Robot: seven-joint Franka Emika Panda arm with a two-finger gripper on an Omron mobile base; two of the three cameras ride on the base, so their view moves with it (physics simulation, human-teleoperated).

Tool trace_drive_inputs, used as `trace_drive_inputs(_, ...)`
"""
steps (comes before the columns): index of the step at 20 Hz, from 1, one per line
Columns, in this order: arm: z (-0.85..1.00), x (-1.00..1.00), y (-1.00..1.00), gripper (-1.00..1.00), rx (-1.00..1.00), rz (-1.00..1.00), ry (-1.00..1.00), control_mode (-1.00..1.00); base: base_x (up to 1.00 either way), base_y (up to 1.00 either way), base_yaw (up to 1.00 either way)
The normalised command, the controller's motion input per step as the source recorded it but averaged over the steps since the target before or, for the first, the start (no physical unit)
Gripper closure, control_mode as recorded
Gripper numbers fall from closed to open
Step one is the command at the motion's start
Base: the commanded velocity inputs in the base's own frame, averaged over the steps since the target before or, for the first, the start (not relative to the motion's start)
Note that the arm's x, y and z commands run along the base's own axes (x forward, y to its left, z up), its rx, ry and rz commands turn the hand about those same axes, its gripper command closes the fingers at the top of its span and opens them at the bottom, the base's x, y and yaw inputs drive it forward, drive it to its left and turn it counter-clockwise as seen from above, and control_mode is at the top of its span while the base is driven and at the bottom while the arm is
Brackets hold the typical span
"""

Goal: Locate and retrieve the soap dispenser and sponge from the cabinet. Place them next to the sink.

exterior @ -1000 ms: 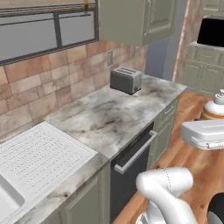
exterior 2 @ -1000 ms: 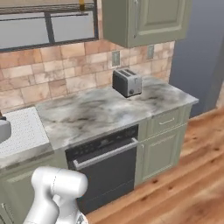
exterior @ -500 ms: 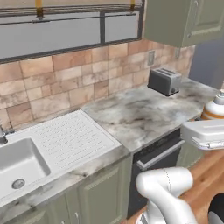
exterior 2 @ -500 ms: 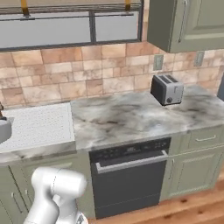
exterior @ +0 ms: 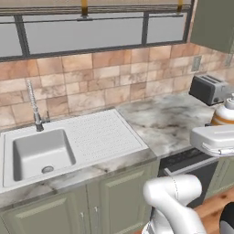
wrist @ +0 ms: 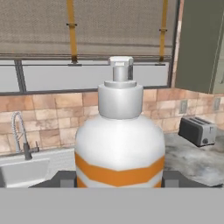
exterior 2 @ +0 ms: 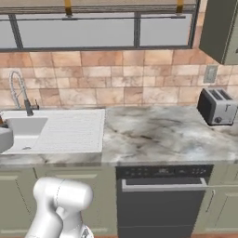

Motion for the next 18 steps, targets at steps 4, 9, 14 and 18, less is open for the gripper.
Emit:
trace_drive_inputs(4,0.00,0.00,0.00,1.00,0.00,0.00,0.00,1.00,0.06,0.05,0.16)
trace_drive_inputs(9,0.00,0.00,0.00,1.00,0.00,0.00,0.00,1.00,0.00,0.00,0.05)
trace_drive_inputs(14,0.00,0.00,0.00,1.00,0.00,0.00,0.00,1.00,0.01,0.00,0.05)
trace_drive_inputs(18,0.00,0.00,0.00,1.00,0.00,0.00,0.00,1.00,0.08,0.01,0.05)
